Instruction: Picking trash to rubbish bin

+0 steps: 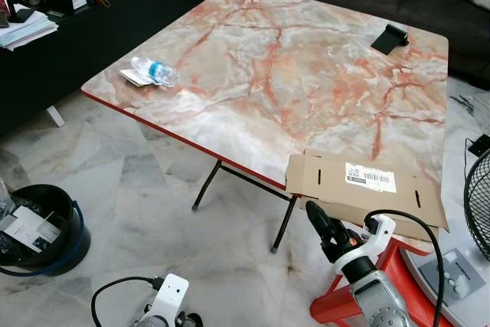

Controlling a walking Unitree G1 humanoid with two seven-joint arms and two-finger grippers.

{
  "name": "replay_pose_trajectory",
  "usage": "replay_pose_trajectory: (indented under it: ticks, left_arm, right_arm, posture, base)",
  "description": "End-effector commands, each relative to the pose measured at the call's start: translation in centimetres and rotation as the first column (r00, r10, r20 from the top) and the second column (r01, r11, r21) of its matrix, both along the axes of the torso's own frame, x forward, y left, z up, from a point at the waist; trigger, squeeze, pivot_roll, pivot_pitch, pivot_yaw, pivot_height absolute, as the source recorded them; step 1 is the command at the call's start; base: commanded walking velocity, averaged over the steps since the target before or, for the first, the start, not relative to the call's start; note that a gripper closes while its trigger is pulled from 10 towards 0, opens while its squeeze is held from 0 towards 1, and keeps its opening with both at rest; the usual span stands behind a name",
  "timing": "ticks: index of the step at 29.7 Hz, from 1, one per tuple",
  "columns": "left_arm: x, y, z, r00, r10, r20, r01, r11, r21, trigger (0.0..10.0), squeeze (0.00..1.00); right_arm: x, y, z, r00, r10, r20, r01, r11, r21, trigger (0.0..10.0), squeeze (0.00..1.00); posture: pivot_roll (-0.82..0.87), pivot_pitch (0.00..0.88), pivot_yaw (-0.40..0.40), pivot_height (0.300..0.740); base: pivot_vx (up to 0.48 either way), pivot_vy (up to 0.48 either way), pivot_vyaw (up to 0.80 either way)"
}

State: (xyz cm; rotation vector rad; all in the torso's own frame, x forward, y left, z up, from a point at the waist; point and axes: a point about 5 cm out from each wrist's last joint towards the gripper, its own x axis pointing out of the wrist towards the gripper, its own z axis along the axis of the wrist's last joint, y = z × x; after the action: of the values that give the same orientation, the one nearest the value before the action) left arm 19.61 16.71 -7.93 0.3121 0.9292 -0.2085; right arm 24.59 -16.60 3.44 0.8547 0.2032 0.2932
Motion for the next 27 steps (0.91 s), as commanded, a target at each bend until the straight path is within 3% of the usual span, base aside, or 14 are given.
replay_pose_trajectory:
  ticks: [1, 11, 27]
  left_arm:
    - [-1.25, -0.23, -0.69, 0.999, 0.013, -0.051, -0.014, 1.0, -0.011, 10.0, 0.0]
    - [-1.26, -0.27, -0.69, 0.999, 0.015, -0.051, -0.015, 1.0, -0.013, 10.0, 0.0]
    - [-1.32, -0.25, -0.72, 0.998, 0.016, -0.053, -0.016, 1.0, -0.014, 10.0, 0.0]
  right_arm:
    - [1.07, -1.41, 1.95, 0.995, -0.067, 0.08, 0.067, 0.998, -0.002, 0.0, 0.0]
    - [1.39, -1.14, 2.71, 0.992, -0.09, 0.089, 0.084, 0.994, 0.067, 0.0, 0.0]
    - [1.38, -0.9, 2.72, 0.993, -0.088, 0.082, 0.082, 0.993, 0.081, 0.0, 0.0]
  posture:
    - [0.03, 0.127, -0.08, 0.74]
    - [0.03, 0.13, -0.082, 0.74]
    - [0.03, 0.131, -0.082, 0.74]
  base:
    - [0.0, 0.0, 0.0]
    - [0.0, 0.0, 0.0]
    - [0.0, 0.0, 0.0]
